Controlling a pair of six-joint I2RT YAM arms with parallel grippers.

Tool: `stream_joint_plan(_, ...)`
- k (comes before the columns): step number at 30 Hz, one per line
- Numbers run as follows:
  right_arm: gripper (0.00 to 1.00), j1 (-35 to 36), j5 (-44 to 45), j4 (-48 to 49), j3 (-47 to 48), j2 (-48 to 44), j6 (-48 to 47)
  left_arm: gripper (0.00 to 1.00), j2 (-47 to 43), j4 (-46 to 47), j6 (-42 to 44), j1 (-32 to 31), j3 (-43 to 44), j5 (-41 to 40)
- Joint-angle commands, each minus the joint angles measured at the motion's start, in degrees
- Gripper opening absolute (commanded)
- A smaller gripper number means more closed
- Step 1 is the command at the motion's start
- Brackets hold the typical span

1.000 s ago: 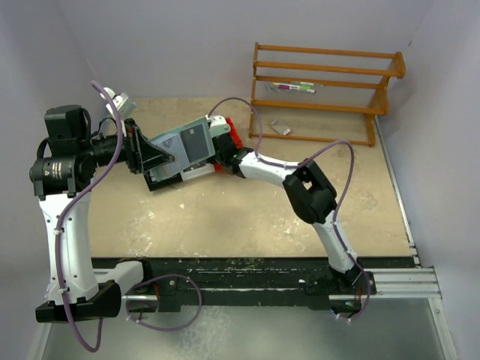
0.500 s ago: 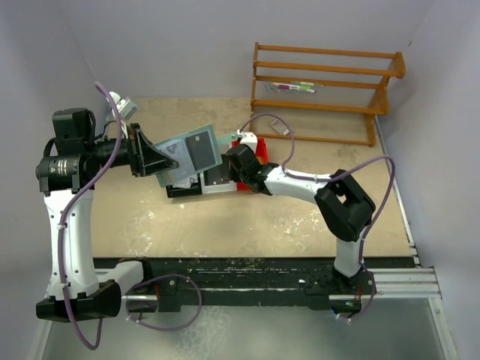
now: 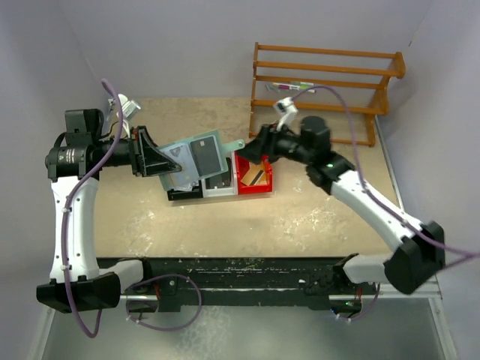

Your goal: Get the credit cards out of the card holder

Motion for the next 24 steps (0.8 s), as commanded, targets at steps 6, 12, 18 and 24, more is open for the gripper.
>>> stream_joint_plan(6,0.8,-8.22,-44.89,27.14,-8.83,-11.57,8.62,0.13,-0.62,3.1,0.53,0.01,-1.48,9.29)
stream_joint_plan(12,0.8,-8.05,-42.74,50.44,-7.14,-4.82,26.17,0.13,-1.46,3.25,0.25,0.05,-1.59,10.82)
stream_joint_plan(18,0.74,-5.44,-38.99,45.5,-1.84,-2.28,24.13,0.13,-1.7,3.63,-0.35,0.0,-2.11,11.49)
stream_joint_plan(24,0.61,-2.71,-37.56,42.21,-0.23,-1.37,21.67,0.13,-1.73,4.29,-1.2,0.0,-2.64,12.55)
